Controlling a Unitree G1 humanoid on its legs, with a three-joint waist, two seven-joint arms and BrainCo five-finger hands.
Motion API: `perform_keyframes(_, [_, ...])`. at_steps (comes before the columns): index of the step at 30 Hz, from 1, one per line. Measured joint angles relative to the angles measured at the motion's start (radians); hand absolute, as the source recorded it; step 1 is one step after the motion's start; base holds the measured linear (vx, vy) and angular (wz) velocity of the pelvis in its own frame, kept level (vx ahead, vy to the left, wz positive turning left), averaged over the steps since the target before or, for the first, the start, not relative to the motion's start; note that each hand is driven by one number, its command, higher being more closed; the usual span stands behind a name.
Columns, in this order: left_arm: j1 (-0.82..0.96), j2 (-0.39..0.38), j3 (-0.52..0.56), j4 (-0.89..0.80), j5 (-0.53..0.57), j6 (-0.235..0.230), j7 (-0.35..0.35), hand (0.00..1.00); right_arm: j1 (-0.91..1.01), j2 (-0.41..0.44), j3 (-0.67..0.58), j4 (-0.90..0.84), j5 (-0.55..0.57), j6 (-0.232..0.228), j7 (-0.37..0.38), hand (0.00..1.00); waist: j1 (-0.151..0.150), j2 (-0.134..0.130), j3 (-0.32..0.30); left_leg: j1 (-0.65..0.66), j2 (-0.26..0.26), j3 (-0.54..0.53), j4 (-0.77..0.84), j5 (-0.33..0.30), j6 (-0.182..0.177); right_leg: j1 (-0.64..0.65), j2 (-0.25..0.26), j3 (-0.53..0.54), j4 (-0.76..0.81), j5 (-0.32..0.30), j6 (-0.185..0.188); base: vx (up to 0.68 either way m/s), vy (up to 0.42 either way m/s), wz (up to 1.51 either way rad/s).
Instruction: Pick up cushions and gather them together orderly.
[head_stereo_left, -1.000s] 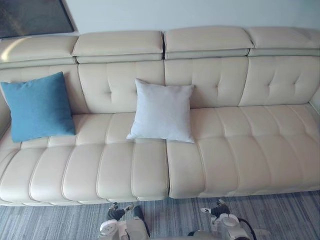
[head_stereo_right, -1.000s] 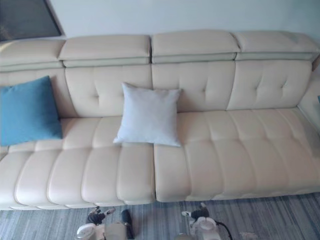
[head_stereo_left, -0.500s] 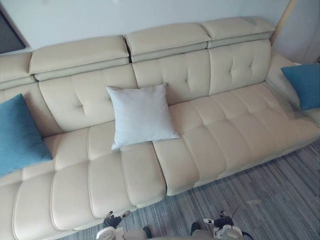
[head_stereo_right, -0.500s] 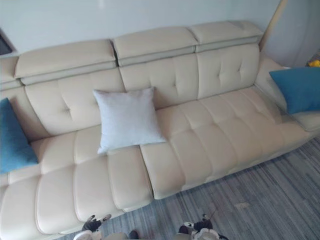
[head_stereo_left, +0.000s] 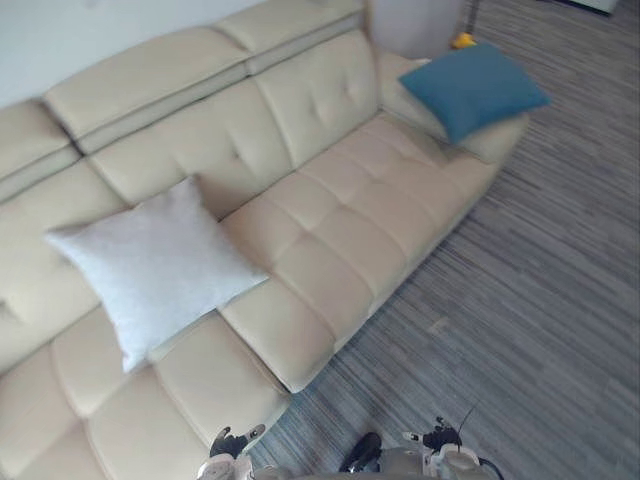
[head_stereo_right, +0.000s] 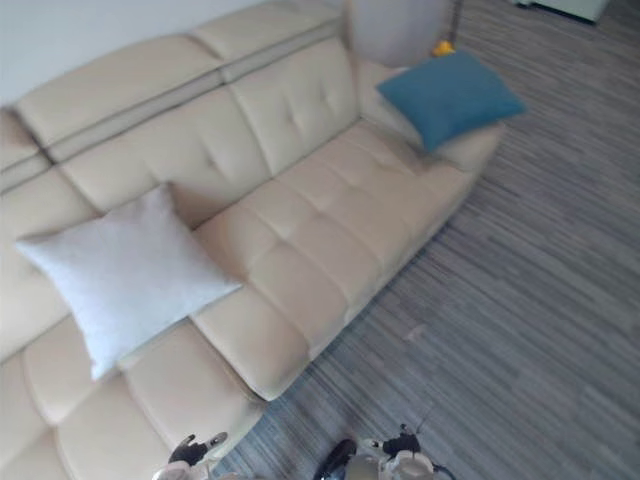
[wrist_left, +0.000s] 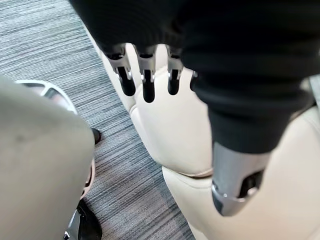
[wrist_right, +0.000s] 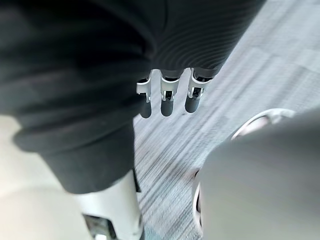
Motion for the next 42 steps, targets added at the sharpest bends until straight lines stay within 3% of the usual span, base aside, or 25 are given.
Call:
perform_keyframes(2, [-0.001, 0.001, 0.000, -0.005, -0.001, -0.002, -0.010, 0.00, 0.005, -0.010, 0.015, 0.000, 0.005, -0.001, -0.002, 0.00, -0.004, 0.012, 0.008, -0.117, 0.127, -0.062, 0.346, -0.006, 0.017, 0.038, 0.062, 0.045, -0.054, 0.003, -0.006, 0.03, -0.228, -0.83])
perform_keyframes(3, [-0.001, -0.002, 0.004, -0.011, 0.000, -0.003, -0.015, 0.00, 0.004, -0.012, 0.024, -0.001, 0.015, 0.000, -0.004, 0.00, -0.001, 0.030, 0.015, -0.160, 0.185, -0.105, 0.498, -0.007, 0.070, 0.063, 0.100, 0.083, -0.066, -0.001, -0.026, 0.07, -0.150, -1.19])
perform_keyframes(4, [-0.001, -0.006, 0.016, -0.016, -0.001, -0.005, -0.017, 0.00, -0.002, -0.021, 0.031, -0.005, 0.022, 0.000, -0.008, 0.00, 0.005, 0.042, 0.024, -0.208, 0.189, -0.188, 0.603, -0.040, 0.108, 0.081, 0.128, 0.144, -0.060, -0.016, -0.061, 0.10, -0.100, -1.26])
perform_keyframes(6, [-0.001, -0.001, 0.009, -0.035, 0.000, -0.005, -0.017, 0.00, -0.018, -0.023, 0.030, -0.001, 0.030, 0.001, -0.011, 0.00, 0.012, 0.034, 0.029, -0.275, 0.094, -0.322, 0.579, -0.077, 0.056, 0.087, 0.137, 0.228, -0.060, -0.020, -0.067, 0.14, -0.007, -1.41])
perform_keyframes(10, [0.000, -0.011, 0.008, -0.081, 0.000, -0.011, -0.016, 0.00, -0.014, -0.017, 0.027, -0.004, 0.031, 0.008, -0.024, 0.00, 0.034, 0.024, 0.046, -0.394, -0.105, -0.568, 0.313, -0.080, 0.043, 0.094, 0.151, 0.408, -0.061, -0.015, -0.039, 0.19, 0.059, -1.51])
perform_keyframes(11, [-0.003, -0.017, 0.007, -0.084, -0.001, -0.015, -0.015, 0.00, -0.018, -0.013, 0.024, -0.006, 0.031, 0.007, -0.025, 0.00, 0.041, 0.025, 0.046, -0.402, -0.160, -0.677, 0.202, -0.059, 0.008, 0.088, 0.159, 0.467, -0.066, -0.016, -0.029, 0.22, 0.115, -1.52])
perform_keyframes(12, [-0.003, -0.021, 0.007, -0.084, -0.001, -0.017, -0.013, 0.00, -0.019, -0.009, 0.019, -0.005, 0.031, 0.007, -0.025, 0.00, 0.049, 0.027, 0.044, -0.401, -0.180, -0.738, 0.142, -0.039, 0.008, 0.091, 0.166, 0.497, -0.072, -0.016, -0.025, 0.24, 0.145, -1.56])
perform_keyframes(13, [-0.003, -0.023, 0.007, -0.085, -0.001, -0.019, -0.013, 0.00, -0.017, 0.000, 0.013, -0.004, 0.030, 0.007, -0.026, 0.00, 0.063, 0.030, 0.042, -0.394, -0.184, -0.782, 0.092, 0.032, 0.044, 0.098, 0.184, 0.545, -0.075, -0.021, -0.016, 0.30, 0.166, -1.72])
perform_keyframes(14, [-0.006, -0.014, 0.012, -0.090, 0.000, -0.019, -0.014, 0.00, -0.020, 0.027, 0.012, -0.015, 0.029, 0.008, -0.026, 0.00, 0.076, 0.011, 0.040, -0.361, -0.165, -0.723, 0.093, 0.062, 0.037, 0.112, 0.186, 0.615, -0.072, -0.042, 0.011, 0.39, 0.182, -1.50])
perform_keyframes(16, [-0.006, -0.008, 0.012, -0.094, -0.001, -0.016, -0.013, 0.00, -0.012, 0.052, 0.011, -0.038, 0.029, 0.007, -0.025, 0.00, 0.078, -0.020, 0.027, -0.354, -0.161, -0.674, 0.093, 0.036, 0.046, 0.102, 0.160, 0.619, -0.050, -0.064, 0.042, 0.33, 0.127, -1.01])
perform_keyframes(18, [-0.010, -0.008, 0.008, -0.101, -0.001, -0.015, -0.013, 0.00, -0.005, 0.081, -0.002, -0.048, 0.029, 0.004, -0.025, 0.00, 0.085, -0.049, 0.022, -0.310, -0.158, -0.592, 0.091, -0.003, 0.067, 0.063, 0.107, 0.590, 0.064, -0.095, 0.122, 0.35, 0.159, -0.98])
perform_keyframes(20, [-0.015, -0.008, -0.002, -0.098, -0.001, -0.006, -0.011, 0.00, -0.006, 0.094, 0.002, -0.051, 0.029, 0.003, -0.022, 0.00, 0.085, -0.047, 0.024, -0.251, -0.151, -0.546, 0.075, -0.040, 0.081, -0.003, 0.076, 0.542, 0.258, -0.108, 0.187, 0.30, 0.149, -0.81])
perform_keyframes(21, [-0.016, -0.003, -0.015, -0.091, -0.001, -0.001, -0.011, 0.00, -0.008, 0.097, 0.003, -0.056, 0.029, 0.000, -0.017, 0.00, 0.083, -0.042, 0.028, -0.211, -0.146, -0.521, 0.075, -0.065, 0.087, -0.079, 0.034, 0.481, 0.438, -0.107, 0.240, 0.30, 0.112, -0.70])
perform_keyframes(22, [-0.021, 0.005, -0.034, -0.076, -0.001, 0.001, -0.010, 0.00, -0.009, 0.093, 0.003, -0.066, 0.029, -0.005, -0.015, 0.00, 0.080, -0.040, 0.030, -0.172, -0.144, -0.508, 0.064, -0.079, 0.091, -0.117, -0.018, 0.411, 0.544, -0.121, 0.210, 0.26, 0.068, -0.50])
perform_keyframes(24, [-0.023, 0.011, -0.040, -0.058, -0.001, 0.004, -0.010, 0.00, -0.010, 0.086, 0.002, -0.064, 0.028, -0.007, -0.014, 0.00, 0.074, -0.034, 0.036, -0.079, -0.131, -0.496, -0.006, -0.080, 0.092, -0.129, -0.076, 0.302, 0.542, -0.158, 0.141, 0.30, -0.005, -0.21])
perform_keyframes(26, [-0.021, 0.013, -0.040, -0.053, 0.001, 0.004, -0.009, 0.00, -0.022, 0.082, 0.002, -0.046, 0.028, -0.009, -0.013, 0.00, 0.069, -0.034, 0.036, -0.028, -0.107, -0.496, -0.062, -0.081, 0.091, -0.168, -0.065, 0.286, 0.425, -0.154, 0.134, 0.31, -0.073, -0.07])
perform_keyframes(28, [-0.028, 0.012, -0.042, -0.050, 0.016, 0.005, -0.009, 0.00, -0.051, 0.062, 0.002, -0.034, 0.028, -0.007, -0.013, 0.00, 0.054, -0.030, 0.040, 0.000, -0.081, -0.506, -0.115, -0.082, 0.075, -0.242, -0.021, 0.343, 0.241, -0.070, 0.135, 0.35, -0.173, 0.03])
perform_keyframes(29, [-0.028, 0.012, -0.042, -0.050, 0.016, 0.005, -0.009, 0.00, -0.051, 0.062, 0.002, -0.034, 0.028, -0.007, -0.013, 0.00, 0.054, -0.030, 0.040, 0.000, -0.081, -0.506, -0.115, -0.082, 0.075, -0.242, -0.021, 0.343, 0.241, -0.070, 0.135, 0.40, -0.231, 0.38])
perform_keyframes(30, [-0.021, 0.031, -0.045, -0.039, 0.019, 0.005, -0.010, 0.00, -0.042, 0.043, -0.002, -0.012, 0.029, -0.005, -0.014, 0.00, 0.039, -0.055, 0.043, 0.036, -0.093, -0.535, -0.130, -0.100, 0.039, -0.231, -0.008, 0.420, 0.089, 0.073, 0.119, 0.41, -0.274, 0.58])
perform_keyframes(31, [-0.024, 0.024, -0.044, -0.026, 0.024, 0.006, -0.009, 0.00, -0.048, 0.021, -0.008, 0.001, 0.030, -0.002, -0.013, 0.00, 0.026, -0.034, 0.047, 0.064, -0.071, -0.571, -0.108, -0.117, 0.016, -0.216, 0.005, 0.414, 0.149, 0.083, 0.089, 0.51, -0.326, 0.67])
perform_keyframes(33, [-0.020, 0.005, -0.031, -0.035, 0.037, 0.002, -0.009, 0.00, -0.049, 0.004, -0.010, -0.005, 0.030, -0.001, -0.018, 0.00, 0.024, -0.009, 0.044, -0.022, -0.038, -0.605, 0.100, -0.111, 0.022, -0.193, 0.013, 0.382, 0.172, 0.013, 0.075, 0.42, -0.288, 0.43])
perform_keyframes(35, [-0.027, -0.030, 0.016, -0.072, 0.034, 0.003, -0.010, 0.00, -0.048, 0.000, -0.008, -0.013, 0.035, -0.002, -0.020, 0.00, 0.028, 0.032, 0.069, -0.213, 0.033, -0.634, 0.548, -0.002, 0.033, -0.093, 0.056, 0.337, 0.148, -0.034, 0.043, 0.43, -0.270, 0.32])
perform_keyframes(37, [-0.025, -0.034, 0.020, -0.098, 0.033, 0.000, -0.010, 0.00, -0.048, 0.016, -0.007, -0.011, 0.053, -0.001, -0.025, 0.00, 0.049, 0.029, 0.077, -0.315, 0.092, -0.578, 0.765, -0.008, 0.023, 0.025, 0.088, 0.329, 0.090, -0.065, 0.028, 0.47, -0.196, 0.13])
perform_keyframes(39, [-0.027, -0.023, 0.002, -0.128, 0.034, -0.004, -0.010, 0.00, -0.049, 0.035, -0.001, -0.006, 0.060, 0.000, -0.025, 0.00, 0.055, 0.002, 0.081, -0.401, 0.081, -0.504, 0.755, -0.018, 0.041, 0.134, 0.089, 0.311, 0.003, -0.081, 0.030, 0.52, -0.199, 0.28])
perform_keyframes(42, [-0.030, -0.021, 0.001, -0.152, 0.018, -0.013, -0.011, 0.00, -0.066, 0.037, -0.003, -0.002, 0.070, 0.002, -0.026, 0.00, 0.075, -0.007, 0.080, -0.499, 0.015, -0.367, 0.418, -0.026, 0.058, 0.232, 0.084, 0.292, -0.110, -0.073, 0.056, 0.47, -0.061, 0.16])
